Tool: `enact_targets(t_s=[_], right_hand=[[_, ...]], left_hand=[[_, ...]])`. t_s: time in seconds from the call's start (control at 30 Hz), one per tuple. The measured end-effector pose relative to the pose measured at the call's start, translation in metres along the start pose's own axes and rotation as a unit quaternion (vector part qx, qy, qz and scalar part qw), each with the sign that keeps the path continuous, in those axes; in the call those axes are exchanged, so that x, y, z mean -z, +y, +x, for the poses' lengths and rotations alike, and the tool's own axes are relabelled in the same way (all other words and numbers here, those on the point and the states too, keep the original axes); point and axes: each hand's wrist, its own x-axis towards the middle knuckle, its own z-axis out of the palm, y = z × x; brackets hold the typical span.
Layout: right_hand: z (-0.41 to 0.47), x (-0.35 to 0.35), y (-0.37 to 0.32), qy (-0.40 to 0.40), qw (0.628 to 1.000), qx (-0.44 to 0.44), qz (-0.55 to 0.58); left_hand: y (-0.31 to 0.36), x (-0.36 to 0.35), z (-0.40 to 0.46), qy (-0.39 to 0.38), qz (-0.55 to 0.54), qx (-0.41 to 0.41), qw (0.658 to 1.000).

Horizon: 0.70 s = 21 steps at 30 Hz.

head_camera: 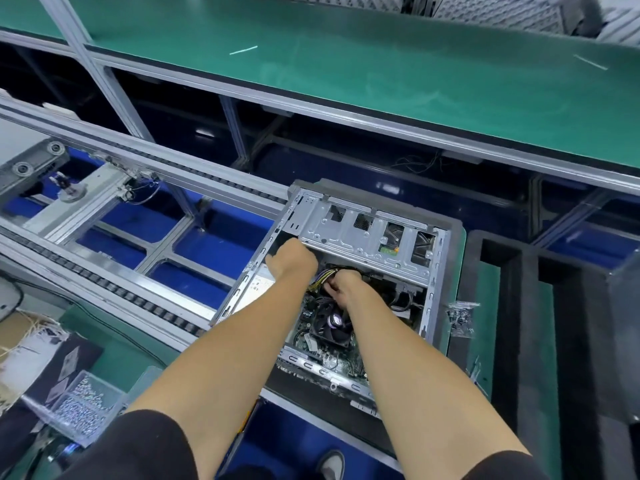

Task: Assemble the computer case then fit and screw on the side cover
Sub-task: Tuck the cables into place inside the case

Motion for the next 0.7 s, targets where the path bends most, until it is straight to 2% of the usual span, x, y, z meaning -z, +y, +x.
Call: enact_targets(t_s=[0.13,0.27,0.43,0.5,0.63,0.7], right_hand=[[-0.007,0.001,0.001,-0.006,0.998,0.009,-0.063],[-0.008,0.004,0.000,-0.052,0.988,0.025,-0.147],[-0.014,0.008,-0.002,-0.082,0.964,0.047,-0.248],[-0.014,0.011,-0.003,-0.074,0.936,0.070,-0.337],[-0.008,0.011,0.002,-0.021,0.845,0.179,-0.503],[-0.008,0.011,0.005,0.008,0.838,0.214,-0.502]], left_hand=[[0.005,-0.004,0.000,-0.034,0.053,0.006,0.998],[0.005,0.004,0.009,-0.097,0.036,0.013,0.995],[0.005,0.006,0.008,-0.096,0.047,0.011,0.994],[0.004,0.004,0.006,-0.083,0.056,0.006,0.995],[0.002,-0.001,0.003,-0.047,0.074,-0.014,0.996],[0.000,-0.003,0.003,-0.036,0.081,-0.024,0.996]])
